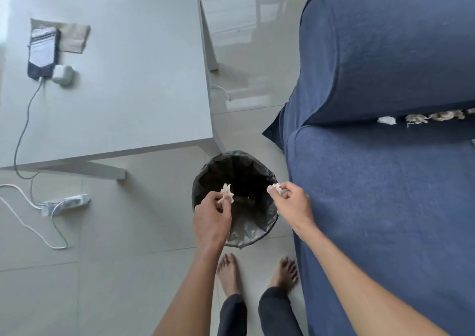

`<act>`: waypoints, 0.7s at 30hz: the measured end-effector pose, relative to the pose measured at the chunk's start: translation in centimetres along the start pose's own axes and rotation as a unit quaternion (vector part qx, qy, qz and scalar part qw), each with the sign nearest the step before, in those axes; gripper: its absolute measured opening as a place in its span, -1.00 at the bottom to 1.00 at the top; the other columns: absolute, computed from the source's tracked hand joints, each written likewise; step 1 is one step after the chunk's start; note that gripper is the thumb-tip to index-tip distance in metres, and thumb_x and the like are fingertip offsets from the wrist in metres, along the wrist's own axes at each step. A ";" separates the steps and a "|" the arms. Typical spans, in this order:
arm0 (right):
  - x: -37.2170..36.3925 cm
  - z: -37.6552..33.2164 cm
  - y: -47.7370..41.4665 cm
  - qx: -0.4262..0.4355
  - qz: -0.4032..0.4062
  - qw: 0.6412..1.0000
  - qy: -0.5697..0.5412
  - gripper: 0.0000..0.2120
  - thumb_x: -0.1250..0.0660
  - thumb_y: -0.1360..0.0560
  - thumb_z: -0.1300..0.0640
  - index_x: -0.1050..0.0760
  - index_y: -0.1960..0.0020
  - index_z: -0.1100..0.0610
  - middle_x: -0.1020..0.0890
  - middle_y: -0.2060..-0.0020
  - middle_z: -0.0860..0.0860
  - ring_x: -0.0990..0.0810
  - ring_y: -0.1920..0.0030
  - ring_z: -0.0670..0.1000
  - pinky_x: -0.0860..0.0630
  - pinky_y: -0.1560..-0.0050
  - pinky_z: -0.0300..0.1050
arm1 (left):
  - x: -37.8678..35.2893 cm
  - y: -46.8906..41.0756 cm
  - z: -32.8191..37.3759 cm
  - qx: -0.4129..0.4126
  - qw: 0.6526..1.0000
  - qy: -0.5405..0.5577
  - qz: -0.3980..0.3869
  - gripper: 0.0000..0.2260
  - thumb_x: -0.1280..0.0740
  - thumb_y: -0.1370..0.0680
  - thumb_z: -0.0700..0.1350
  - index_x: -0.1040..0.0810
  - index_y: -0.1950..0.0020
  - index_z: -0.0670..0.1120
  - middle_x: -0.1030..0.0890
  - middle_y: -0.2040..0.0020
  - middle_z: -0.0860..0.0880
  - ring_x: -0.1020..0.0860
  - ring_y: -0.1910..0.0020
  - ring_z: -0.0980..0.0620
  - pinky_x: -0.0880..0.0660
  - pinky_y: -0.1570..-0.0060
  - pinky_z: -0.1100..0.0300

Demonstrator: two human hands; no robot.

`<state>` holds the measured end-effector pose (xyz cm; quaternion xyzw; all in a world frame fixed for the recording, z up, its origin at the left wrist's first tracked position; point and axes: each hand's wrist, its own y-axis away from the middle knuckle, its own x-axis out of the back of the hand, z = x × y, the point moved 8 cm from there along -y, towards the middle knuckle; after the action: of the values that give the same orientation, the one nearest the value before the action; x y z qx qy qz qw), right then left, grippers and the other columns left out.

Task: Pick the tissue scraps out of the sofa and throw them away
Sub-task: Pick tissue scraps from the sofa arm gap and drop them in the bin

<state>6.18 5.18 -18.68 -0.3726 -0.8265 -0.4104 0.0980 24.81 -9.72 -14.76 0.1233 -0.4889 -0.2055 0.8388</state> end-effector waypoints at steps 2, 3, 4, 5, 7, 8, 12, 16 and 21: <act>-0.4 0.5 0.3 -0.006 -0.006 1.000 0.009 -0.72 -0.43 -0.53 -0.09 -0.56 0.16 0.12 -0.66 0.33 0.20 -0.67 0.23 0.22 -0.61 0.12 0.09 | 0.0 0.0 -0.4 0.008 1.000 0.005 -0.010 -0.85 -0.36 -0.60 0.03 -0.68 -0.01 0.00 -0.71 0.16 0.08 -0.66 0.10 0.00 -0.46 0.19 0.16; -0.5 0.8 0.4 -0.008 -0.008 1.000 0.012 -0.73 -0.43 -0.53 -0.09 -0.57 0.15 0.12 -0.66 0.32 0.21 -0.67 0.23 0.22 -0.63 0.09 0.14 | -0.1 0.0 -0.6 0.011 1.000 0.005 -0.016 -0.85 -0.36 -0.59 0.03 -0.68 -0.01 0.00 -0.70 0.18 0.08 -0.66 0.11 0.01 -0.44 0.20 0.17; -0.7 1.0 0.6 -0.012 -0.008 1.000 0.015 -0.73 -0.43 -0.52 -0.08 -0.58 0.14 0.12 -0.65 0.33 0.21 -0.67 0.22 0.23 -0.64 0.07 0.17 | -0.2 -0.1 -0.7 0.014 1.000 0.005 -0.024 -0.85 -0.36 -0.59 0.03 -0.68 -0.01 0.00 -0.68 0.21 0.09 -0.65 0.12 0.01 -0.42 0.19 0.18; -0.9 1.3 0.7 -0.015 -0.008 1.000 0.017 -0.74 -0.44 -0.52 -0.08 -0.58 0.13 0.13 -0.63 0.35 0.21 -0.67 0.21 0.24 -0.64 0.06 0.19 | -0.3 -0.1 -0.9 0.017 0.999 0.004 -0.032 -0.84 -0.36 -0.59 0.03 -0.68 -0.03 -0.01 -0.64 0.24 0.11 -0.63 0.14 0.03 -0.41 0.19 0.18; -1.4 1.7 1.0 -0.019 -0.009 0.999 0.026 -0.75 -0.45 -0.51 -0.07 -0.59 0.13 0.12 -0.58 0.41 0.14 -0.67 0.22 0.24 -0.64 0.04 0.19 | -0.7 -0.3 -1.4 0.021 0.998 0.010 -0.055 -0.81 -0.36 -0.59 0.06 -0.68 -0.05 -0.02 -0.60 0.26 0.14 -0.61 0.17 0.06 -0.41 0.18 0.20; -1.7 1.9 1.1 -0.020 -0.013 0.999 0.032 -0.75 -0.44 -0.51 -0.08 -0.60 0.13 0.12 -0.55 0.43 0.09 -0.67 0.21 0.23 -0.64 0.04 0.19 | -1.0 -0.3 -1.6 0.021 0.997 0.015 -0.067 -0.78 -0.36 -0.59 0.08 -0.68 -0.06 -0.03 -0.60 0.26 0.14 -0.64 0.15 0.06 -0.43 0.17 0.20; -2.8 2.3 1.4 -0.023 -0.022 0.998 0.053 -0.76 -0.43 -0.50 -0.12 -0.60 0.10 0.06 -0.51 0.46 -0.07 -0.69 0.23 0.16 -0.64 0.04 0.12 | -1.7 -0.4 -2.7 0.023 0.994 0.017 -0.101 -0.70 -0.33 -0.60 0.13 -0.67 -0.16 -0.05 -0.63 0.20 0.11 -0.68 0.04 0.02 -0.49 0.08 0.20; -3.7 2.5 1.8 -0.024 -0.016 0.997 0.067 -0.78 -0.43 -0.50 -0.10 -0.59 0.13 0.05 -0.51 0.55 -0.12 -0.65 0.28 0.05 -0.52 0.16 -0.06 | -1.7 -0.6 -4.0 0.018 0.993 0.004 -0.112 -0.68 -0.29 -0.63 0.09 -0.64 -0.23 -0.08 -0.71 0.04 0.00 -0.66 -0.02 -0.02 -0.51 -0.02 0.14; -4.8 2.5 2.4 -0.018 -0.021 0.996 0.089 -0.82 -0.41 -0.51 -0.09 -0.58 0.07 0.02 -0.51 0.56 -0.31 -0.54 0.32 -0.11 -0.44 0.26 -0.14 | -1.2 -1.0 -5.6 0.019 0.993 -0.005 -0.115 -0.72 -0.26 -0.66 0.06 -0.63 -0.20 -0.08 -0.64 0.13 0.06 -0.63 0.05 0.00 -0.47 0.06 0.15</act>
<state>11.59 5.44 -21.01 -0.3188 -0.8146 -0.4589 0.1557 28.96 -9.97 -18.88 0.1935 -0.4797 -0.2922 0.8044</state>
